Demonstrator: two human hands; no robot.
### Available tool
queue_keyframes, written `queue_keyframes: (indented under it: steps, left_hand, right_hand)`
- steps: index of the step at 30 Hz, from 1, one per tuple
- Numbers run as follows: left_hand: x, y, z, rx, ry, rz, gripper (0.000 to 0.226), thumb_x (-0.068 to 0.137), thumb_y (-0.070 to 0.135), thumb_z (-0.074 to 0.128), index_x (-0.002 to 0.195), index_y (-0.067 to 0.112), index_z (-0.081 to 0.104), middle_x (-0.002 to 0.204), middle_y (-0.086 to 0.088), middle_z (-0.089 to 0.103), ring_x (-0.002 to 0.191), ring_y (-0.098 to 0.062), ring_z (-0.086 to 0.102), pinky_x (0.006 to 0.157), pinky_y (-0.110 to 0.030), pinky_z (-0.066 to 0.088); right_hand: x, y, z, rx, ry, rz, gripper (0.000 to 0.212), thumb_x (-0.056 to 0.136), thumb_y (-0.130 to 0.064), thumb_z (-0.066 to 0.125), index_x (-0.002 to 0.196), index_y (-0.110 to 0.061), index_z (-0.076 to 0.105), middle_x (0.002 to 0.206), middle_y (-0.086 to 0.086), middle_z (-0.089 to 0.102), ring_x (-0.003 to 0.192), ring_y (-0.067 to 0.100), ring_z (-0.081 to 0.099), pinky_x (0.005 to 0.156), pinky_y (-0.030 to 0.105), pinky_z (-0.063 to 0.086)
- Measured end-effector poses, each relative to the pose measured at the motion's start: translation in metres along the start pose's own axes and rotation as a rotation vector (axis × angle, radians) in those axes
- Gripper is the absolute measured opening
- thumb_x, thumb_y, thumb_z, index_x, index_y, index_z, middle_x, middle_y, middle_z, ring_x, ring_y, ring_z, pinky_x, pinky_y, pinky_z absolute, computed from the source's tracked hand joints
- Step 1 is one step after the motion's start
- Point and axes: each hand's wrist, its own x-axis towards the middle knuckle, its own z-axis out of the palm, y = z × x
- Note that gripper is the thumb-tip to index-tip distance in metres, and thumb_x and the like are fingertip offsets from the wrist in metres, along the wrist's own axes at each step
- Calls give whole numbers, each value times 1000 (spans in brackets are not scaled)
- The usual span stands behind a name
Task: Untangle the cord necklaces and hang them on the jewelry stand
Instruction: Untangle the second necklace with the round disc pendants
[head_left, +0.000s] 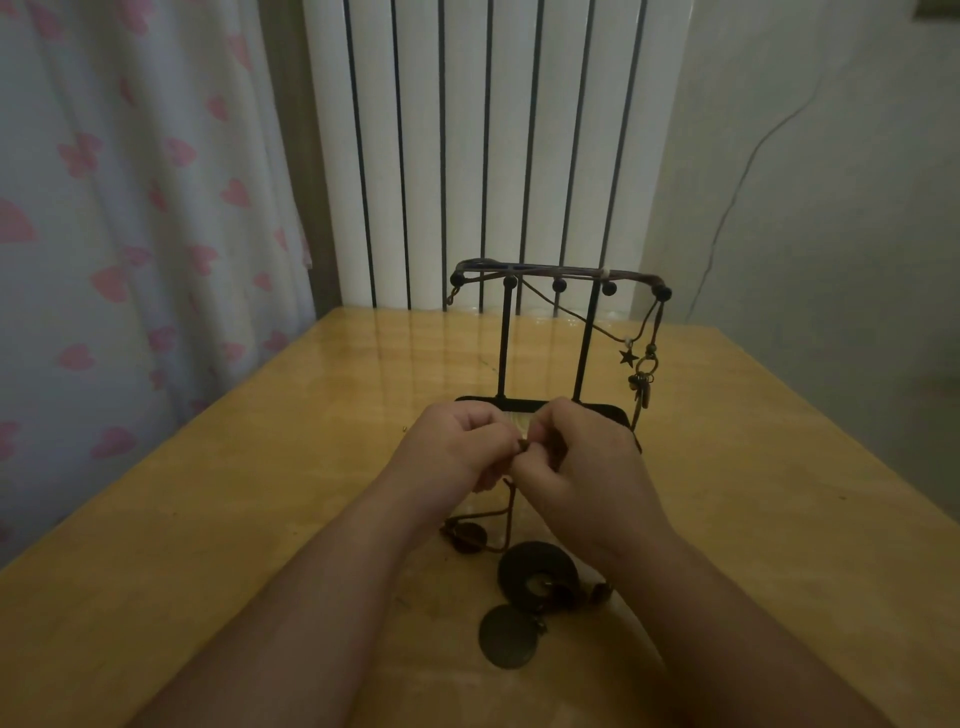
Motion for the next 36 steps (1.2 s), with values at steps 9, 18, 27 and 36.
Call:
queue_keyframes:
  steps: [9,18,27,36]
  left_hand:
    - [-2,6,-2,-207,60,-78,27,95,4,43,103,8,68,99,-9,66,87,-20,63,70,-30,46]
    - [-7,2,-5,-51,-128,-26,24,97,20,57,78,24,71,66,1,60,66,-16,56,69,-34,47]
    - [-6,6,-5,3,33,48,26,99,24,53,79,21,69,52,7,46,53,-11,41,58,-25,37]
    - [-6,6,-4,-31,107,92,27,99,20,54,76,20,69,58,6,56,60,-11,53,64,-27,44]
  right_hand:
    - [2,1,-13,525,-76,251,17,96,-20,54,83,-21,64,79,-8,68,75,2,65,67,21,50]
    - [11,8,-23,800,-79,438,16,95,-13,50,91,-13,66,77,0,67,74,21,57,68,35,46]
    - [10,11,-26,1001,-249,511,12,94,-17,52,92,-10,62,66,0,47,55,13,41,53,27,33]
    - [8,8,-39,682,-216,313,9,87,-4,62,85,-10,67,81,11,59,57,11,45,48,21,39]
